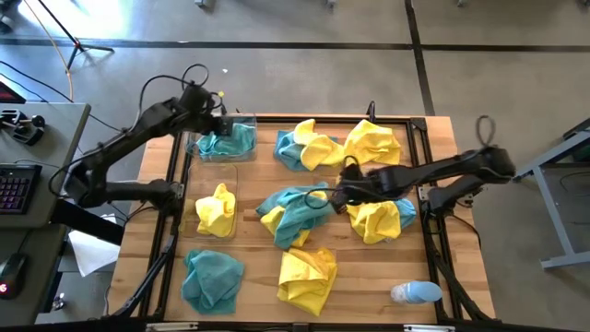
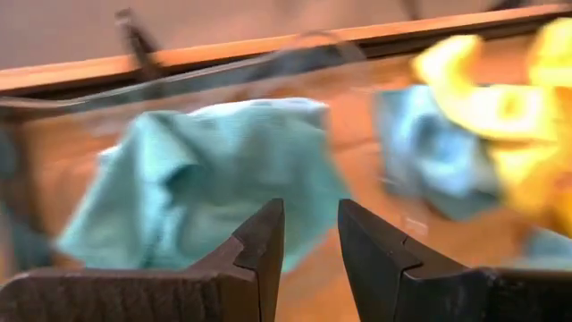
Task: Sort microfiber towel by color & place in baskets
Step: Put the yellow microfiber cloth into the bottom transparent bin
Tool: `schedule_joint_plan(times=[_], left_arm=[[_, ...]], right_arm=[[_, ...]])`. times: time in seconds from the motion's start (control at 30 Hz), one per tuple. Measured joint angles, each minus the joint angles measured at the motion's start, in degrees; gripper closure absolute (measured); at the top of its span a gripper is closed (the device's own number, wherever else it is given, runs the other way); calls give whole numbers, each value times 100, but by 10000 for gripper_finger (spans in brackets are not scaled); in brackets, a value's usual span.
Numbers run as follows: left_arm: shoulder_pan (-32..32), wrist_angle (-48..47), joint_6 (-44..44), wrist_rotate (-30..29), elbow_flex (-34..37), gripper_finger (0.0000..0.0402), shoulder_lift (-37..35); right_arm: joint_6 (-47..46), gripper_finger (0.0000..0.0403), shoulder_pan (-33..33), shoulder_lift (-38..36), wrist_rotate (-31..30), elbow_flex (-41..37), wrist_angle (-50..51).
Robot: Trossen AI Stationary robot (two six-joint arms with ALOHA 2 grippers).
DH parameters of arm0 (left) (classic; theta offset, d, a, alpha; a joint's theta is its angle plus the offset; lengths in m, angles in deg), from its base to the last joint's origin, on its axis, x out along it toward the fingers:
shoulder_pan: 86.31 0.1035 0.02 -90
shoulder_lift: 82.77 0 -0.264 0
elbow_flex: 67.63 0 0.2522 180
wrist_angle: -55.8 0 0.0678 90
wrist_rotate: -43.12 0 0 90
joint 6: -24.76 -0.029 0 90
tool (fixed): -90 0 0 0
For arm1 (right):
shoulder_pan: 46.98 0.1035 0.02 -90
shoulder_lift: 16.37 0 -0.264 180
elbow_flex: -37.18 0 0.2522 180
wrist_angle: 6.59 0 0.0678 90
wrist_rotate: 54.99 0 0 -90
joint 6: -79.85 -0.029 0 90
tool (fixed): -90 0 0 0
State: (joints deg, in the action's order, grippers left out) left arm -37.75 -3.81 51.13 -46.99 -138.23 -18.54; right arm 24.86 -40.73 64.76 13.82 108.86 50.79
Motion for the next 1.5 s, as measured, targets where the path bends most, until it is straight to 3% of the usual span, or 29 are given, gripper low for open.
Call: schedule_joint_plan(times=[0.13, 0.27, 0.37, 0.43, 0.67, 0.83, 1.17, 1.5], left_arm=[[-801, 97, 580, 167, 0, 307, -404], [-1928, 338, 1270, -221, 0, 307, -502], [-2851, 747, 1713, -654, 0, 307, -423], [-3435, 1066, 1934, -974, 0, 307, -312], [-5069, 2111, 2197, -1607, -25, 307, 294], [-6003, 2074, 1884, -1870, -641, 307, 1096], [-6766, 966, 841, -1647, -2469, 307, 2892], [-7125, 799, 114, -742, -2876, 307, 4201]], right_arm=[[747, 401, -206, -1058, 327, -993, -1004], [1837, 399, -450, -1951, 1168, -1780, -2136], [2574, 402, -547, -2380, 1433, -2138, -2486], [2929, 402, -564, -2566, 1437, -2244, -2507], [2700, 402, -547, -2758, 1713, -2316, -2479], [2939, 402, -547, -2758, 1838, -2316, -2461], [2947, 402, -547, -2758, 2016, -2316, -2407], [2653, 402, -547, -2758, 2130, -2316, -1954]])
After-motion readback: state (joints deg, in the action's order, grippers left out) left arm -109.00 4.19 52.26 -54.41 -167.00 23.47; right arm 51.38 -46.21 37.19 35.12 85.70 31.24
